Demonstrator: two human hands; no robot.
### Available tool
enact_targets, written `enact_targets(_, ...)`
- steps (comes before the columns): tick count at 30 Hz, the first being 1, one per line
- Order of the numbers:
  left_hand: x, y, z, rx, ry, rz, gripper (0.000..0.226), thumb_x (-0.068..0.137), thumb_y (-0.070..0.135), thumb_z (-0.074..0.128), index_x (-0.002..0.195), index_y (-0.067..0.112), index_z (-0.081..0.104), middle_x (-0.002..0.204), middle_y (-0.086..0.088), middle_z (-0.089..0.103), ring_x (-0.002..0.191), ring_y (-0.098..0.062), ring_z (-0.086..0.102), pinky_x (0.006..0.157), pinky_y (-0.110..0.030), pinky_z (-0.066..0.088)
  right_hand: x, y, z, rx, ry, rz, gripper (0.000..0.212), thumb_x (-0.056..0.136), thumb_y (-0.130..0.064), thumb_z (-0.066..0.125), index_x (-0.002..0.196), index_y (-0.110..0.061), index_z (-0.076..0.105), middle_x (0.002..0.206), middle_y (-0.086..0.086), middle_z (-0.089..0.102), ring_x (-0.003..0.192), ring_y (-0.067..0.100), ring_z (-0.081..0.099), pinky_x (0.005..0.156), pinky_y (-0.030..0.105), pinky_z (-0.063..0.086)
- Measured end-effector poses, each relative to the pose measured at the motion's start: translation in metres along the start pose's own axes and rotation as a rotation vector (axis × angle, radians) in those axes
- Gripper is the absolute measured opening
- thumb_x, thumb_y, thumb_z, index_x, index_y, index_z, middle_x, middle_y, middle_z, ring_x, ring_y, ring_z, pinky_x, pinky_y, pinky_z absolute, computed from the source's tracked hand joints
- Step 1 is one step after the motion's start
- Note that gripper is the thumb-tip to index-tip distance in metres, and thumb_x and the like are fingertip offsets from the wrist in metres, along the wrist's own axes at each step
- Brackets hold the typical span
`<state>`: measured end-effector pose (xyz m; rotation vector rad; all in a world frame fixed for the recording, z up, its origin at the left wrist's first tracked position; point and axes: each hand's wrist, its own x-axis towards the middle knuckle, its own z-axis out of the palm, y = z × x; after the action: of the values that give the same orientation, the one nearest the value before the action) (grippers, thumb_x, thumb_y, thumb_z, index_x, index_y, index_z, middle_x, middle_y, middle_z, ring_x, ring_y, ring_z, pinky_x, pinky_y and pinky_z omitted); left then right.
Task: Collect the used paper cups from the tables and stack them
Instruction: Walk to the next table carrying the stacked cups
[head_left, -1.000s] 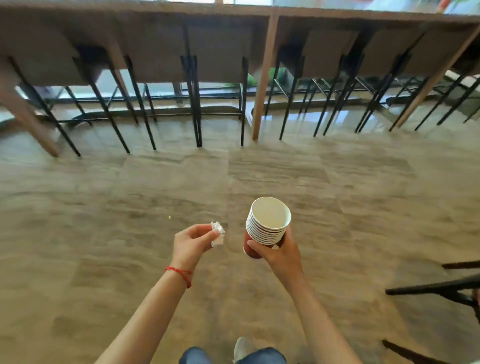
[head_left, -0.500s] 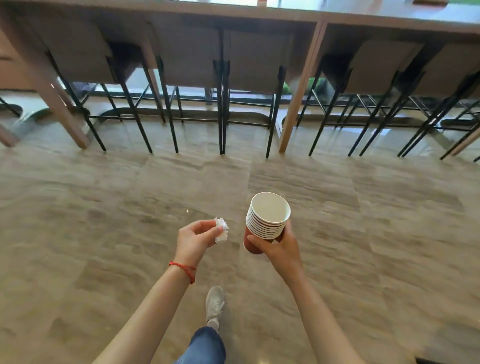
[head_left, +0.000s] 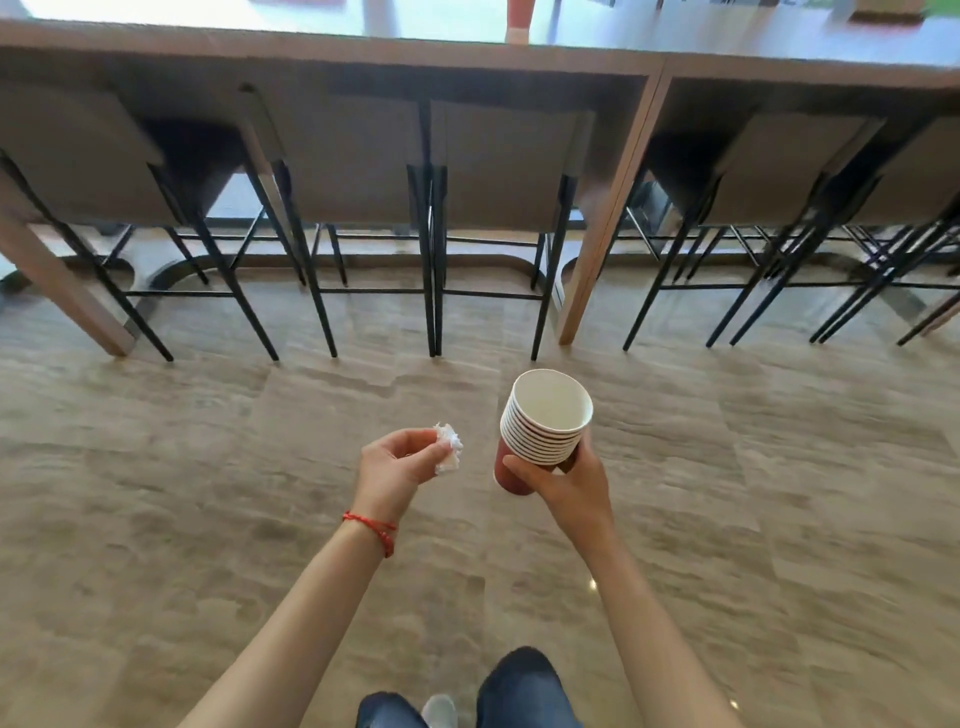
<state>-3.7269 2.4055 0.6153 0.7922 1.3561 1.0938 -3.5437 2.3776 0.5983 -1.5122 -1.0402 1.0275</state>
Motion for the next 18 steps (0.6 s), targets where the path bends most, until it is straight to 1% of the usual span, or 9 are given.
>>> enact_targets(3, 0.048, 0.013, 0.021, -0.008, -0.02, 0.005, 0.013, 0.074, 0.001, 0.072, 0.071, 0.013, 0.068, 0.06, 0.006, 0.07, 0.059, -0.003, 0.064, 0.06, -0.015, 0.053, 0.054, -0.005, 0.002, -0.007, -0.012, -0.01, 0.055, 0.057, -0.019, 0.087, 0.099, -0.033, 0.054, 0.097, -0.01, 0.068, 0.093, 0.011, 0.064, 0.078, 0.028, 0.053)
enact_targets(6, 0.102, 0.028, 0.046, -0.012, -0.02, 0.018, 0.013, 0.074, 0.0, 0.072, 0.072, 0.012, 0.068, 0.06, 0.005, 0.071, 0.059, -0.003, 0.064, 0.059, -0.015, 0.054, 0.115, -0.01, 0.002, -0.005, -0.029, -0.022, 0.055, 0.058, -0.02, 0.087, 0.099, -0.034, 0.053, 0.099, -0.01, 0.068, 0.094, 0.01, 0.064, 0.081, 0.032, 0.053)
enact_targets(9, 0.156, 0.045, 0.074, 0.0, 0.002, 0.052, 0.011, 0.074, 0.002, 0.073, 0.074, 0.012, 0.07, 0.068, 0.001, 0.071, 0.063, -0.007, 0.065, 0.064, -0.019, 0.055, 0.181, -0.017, 0.0, -0.001, -0.047, -0.055, 0.056, 0.059, -0.018, 0.087, 0.1, -0.034, 0.052, 0.101, -0.01, 0.066, 0.096, 0.009, 0.063, 0.084, 0.036, 0.053)
enact_targets(12, 0.205, 0.07, 0.101, 0.0, 0.039, 0.061, 0.009, 0.074, 0.005, 0.073, 0.08, 0.01, 0.071, 0.074, -0.002, 0.07, 0.067, -0.009, 0.065, 0.064, -0.019, 0.056, 0.244, -0.031, -0.005, -0.005, -0.06, -0.068, 0.059, 0.058, -0.021, 0.087, 0.103, -0.036, 0.051, 0.104, -0.009, 0.066, 0.099, 0.011, 0.062, 0.086, 0.038, 0.053)
enact_targets(14, 0.236, 0.089, 0.118, 0.008, 0.046, 0.075, 0.01, 0.073, 0.007, 0.074, 0.078, 0.014, 0.07, 0.074, 0.0, 0.071, 0.067, -0.008, 0.065, 0.064, -0.02, 0.055, 0.285, -0.044, -0.008, -0.02, -0.08, -0.09, 0.065, 0.056, -0.026, 0.087, 0.108, -0.038, 0.049, 0.106, -0.01, 0.065, 0.102, 0.011, 0.061, 0.086, 0.035, 0.052)
enact_targets(15, 0.25, 0.098, 0.125, 0.006, 0.048, 0.089, 0.01, 0.073, 0.007, 0.075, 0.076, 0.016, 0.07, 0.07, 0.003, 0.071, 0.064, -0.006, 0.065, 0.062, -0.018, 0.054, 0.305, -0.05, -0.009, -0.018, -0.086, -0.098, 0.065, 0.055, -0.027, 0.087, 0.108, -0.038, 0.049, 0.106, -0.011, 0.065, 0.102, 0.011, 0.061, 0.085, 0.034, 0.052)
enact_targets(17, 0.277, 0.115, 0.138, -0.012, 0.049, 0.118, 0.011, 0.072, 0.009, 0.075, 0.072, 0.019, 0.07, 0.063, 0.008, 0.071, 0.06, -0.001, 0.064, 0.058, -0.015, 0.053, 0.341, -0.061, -0.009, -0.007, -0.088, -0.106, 0.064, 0.055, -0.026, 0.087, 0.106, -0.037, 0.051, 0.104, -0.011, 0.066, 0.1, 0.011, 0.062, 0.083, 0.032, 0.052)
enact_targets(18, 0.291, 0.123, 0.143, -0.015, 0.053, 0.122, 0.011, 0.072, 0.01, 0.075, 0.072, 0.019, 0.07, 0.063, 0.009, 0.071, 0.061, -0.001, 0.064, 0.06, -0.016, 0.054, 0.358, -0.064, -0.008, -0.007, -0.089, -0.108, 0.062, 0.056, -0.023, 0.087, 0.105, -0.036, 0.051, 0.102, -0.012, 0.066, 0.099, 0.011, 0.063, 0.082, 0.031, 0.053)
